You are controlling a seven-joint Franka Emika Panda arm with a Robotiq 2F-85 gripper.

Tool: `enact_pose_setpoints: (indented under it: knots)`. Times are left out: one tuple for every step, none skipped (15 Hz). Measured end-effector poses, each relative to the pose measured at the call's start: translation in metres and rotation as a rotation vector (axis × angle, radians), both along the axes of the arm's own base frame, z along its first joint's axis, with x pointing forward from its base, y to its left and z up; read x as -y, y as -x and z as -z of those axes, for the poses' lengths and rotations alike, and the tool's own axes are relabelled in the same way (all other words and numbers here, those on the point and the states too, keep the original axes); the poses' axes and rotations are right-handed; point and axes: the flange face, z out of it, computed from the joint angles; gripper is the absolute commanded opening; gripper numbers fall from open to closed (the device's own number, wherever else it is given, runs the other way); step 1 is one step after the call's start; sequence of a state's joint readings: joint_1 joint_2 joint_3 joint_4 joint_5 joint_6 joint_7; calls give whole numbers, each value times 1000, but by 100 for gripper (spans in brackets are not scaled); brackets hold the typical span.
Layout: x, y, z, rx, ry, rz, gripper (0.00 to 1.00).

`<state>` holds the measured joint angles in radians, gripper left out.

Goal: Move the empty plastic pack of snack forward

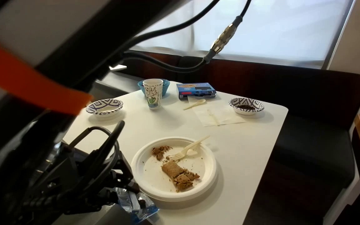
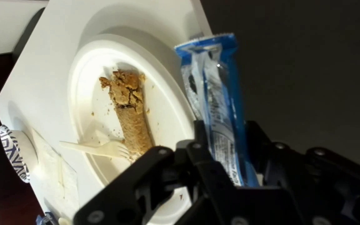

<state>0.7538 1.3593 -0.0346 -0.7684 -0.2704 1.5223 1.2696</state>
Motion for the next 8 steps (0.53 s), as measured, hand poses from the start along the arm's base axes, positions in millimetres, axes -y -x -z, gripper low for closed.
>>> enact_pose_setpoints:
  knots:
    - [-2, 0, -2, 2, 6, -1, 0]
    - [-4, 0, -7, 4, 10, -1, 0]
    - [-6, 0, -12, 7, 12, -1, 0]
    - [-8, -1, -17, 14, 13, -1, 0]
    - [-10, -3, -24, 24, 13, -1, 0]
    - [-12, -6, -30, 37, 8, -2, 0]
    - [-13, -10, -37, 54, 3, -1, 0]
    - [-13, -15, -45, 80, -1, 0, 0]
